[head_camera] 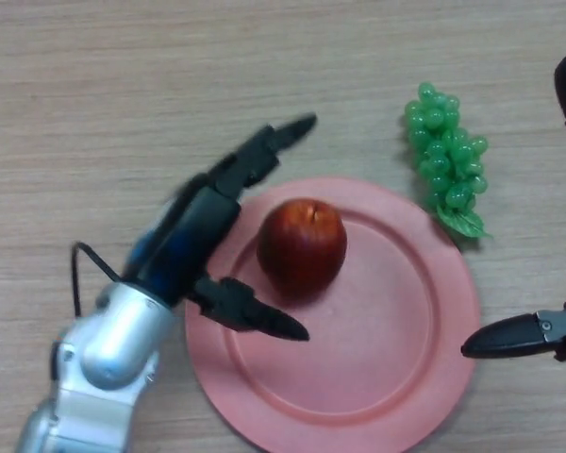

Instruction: Pick up the red apple and place it on the plate

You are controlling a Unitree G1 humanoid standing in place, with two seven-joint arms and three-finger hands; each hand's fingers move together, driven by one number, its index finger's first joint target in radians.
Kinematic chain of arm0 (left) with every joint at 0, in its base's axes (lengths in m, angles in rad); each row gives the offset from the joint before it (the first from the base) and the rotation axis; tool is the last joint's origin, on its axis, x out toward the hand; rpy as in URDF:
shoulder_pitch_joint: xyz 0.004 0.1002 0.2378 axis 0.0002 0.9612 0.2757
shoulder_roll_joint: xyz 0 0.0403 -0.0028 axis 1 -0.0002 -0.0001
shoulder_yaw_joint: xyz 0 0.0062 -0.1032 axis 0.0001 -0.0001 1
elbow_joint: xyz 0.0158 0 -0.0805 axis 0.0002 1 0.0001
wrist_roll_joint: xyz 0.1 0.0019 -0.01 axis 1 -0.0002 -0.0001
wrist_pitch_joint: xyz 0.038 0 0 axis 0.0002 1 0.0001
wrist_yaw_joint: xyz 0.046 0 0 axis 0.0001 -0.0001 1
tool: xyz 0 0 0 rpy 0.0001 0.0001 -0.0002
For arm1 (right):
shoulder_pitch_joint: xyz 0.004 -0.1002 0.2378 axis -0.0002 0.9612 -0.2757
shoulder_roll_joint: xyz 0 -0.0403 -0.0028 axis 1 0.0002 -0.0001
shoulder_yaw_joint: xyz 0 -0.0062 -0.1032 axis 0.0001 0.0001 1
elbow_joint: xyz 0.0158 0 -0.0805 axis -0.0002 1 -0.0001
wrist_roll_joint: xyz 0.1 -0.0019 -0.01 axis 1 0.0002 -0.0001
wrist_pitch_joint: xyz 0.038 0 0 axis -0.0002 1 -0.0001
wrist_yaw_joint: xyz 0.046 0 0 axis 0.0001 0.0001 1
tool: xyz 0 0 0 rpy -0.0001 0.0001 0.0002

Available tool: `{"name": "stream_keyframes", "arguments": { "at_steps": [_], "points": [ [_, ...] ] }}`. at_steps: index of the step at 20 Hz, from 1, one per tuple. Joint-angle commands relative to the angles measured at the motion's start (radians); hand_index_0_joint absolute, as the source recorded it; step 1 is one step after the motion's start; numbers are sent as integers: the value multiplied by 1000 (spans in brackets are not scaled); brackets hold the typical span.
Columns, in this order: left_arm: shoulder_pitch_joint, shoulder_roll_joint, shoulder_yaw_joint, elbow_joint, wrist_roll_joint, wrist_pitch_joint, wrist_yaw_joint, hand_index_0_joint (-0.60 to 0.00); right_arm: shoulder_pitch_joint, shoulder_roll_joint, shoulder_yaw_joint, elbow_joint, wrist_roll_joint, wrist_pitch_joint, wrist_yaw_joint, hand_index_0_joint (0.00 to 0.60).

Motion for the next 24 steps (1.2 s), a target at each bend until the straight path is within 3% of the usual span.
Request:
{"name": "stream_keyframes", "arguments": {
  "at_steps": [1, 3, 4, 5, 7, 9, 12, 15, 24],
  "points": [
    [-91, 37, 154, -151, -129, -17, -24, 0, -51, -36, -70, -55, 10, -66, -12, 0],
    [-99, 81, 238, -234, -276, 96, -32, 0, -89, -72, -87, -55, 45, -58, -29, 0],
    [-92, 94, 279, -272, -359, 164, -15, 0, -100, -76, -93, -55, 52, -61, -29, 0],
    [-92, 96, 357, -339, -531, 326, 21, 0, -104, -64, -94, -55, 40, -68, -16, 0],
    [-45, 157, 469, -376, -737, 417, 65, 0, -114, 3, -77, -55, -24, -49, 32, 0],
    [11, 191, 556, -388, -872, 384, 106, 0, -128, 82, -58, -55, -85, -20, 95, 0],
    [113, 183, 600, -392, -855, 242, 115, 0, -157, 112, -31, -26, -124, -15, 124, 0],
    [131, 169, 596, -372, -794, 174, 136, 0, -137, 129, 5, -5, -173, -55, 137, 0],
    [123, 163, 576, -428, -757, 213, 166, 0, -159, 126, 14, 11, -220, -6, 178, 0]
  ]
}}
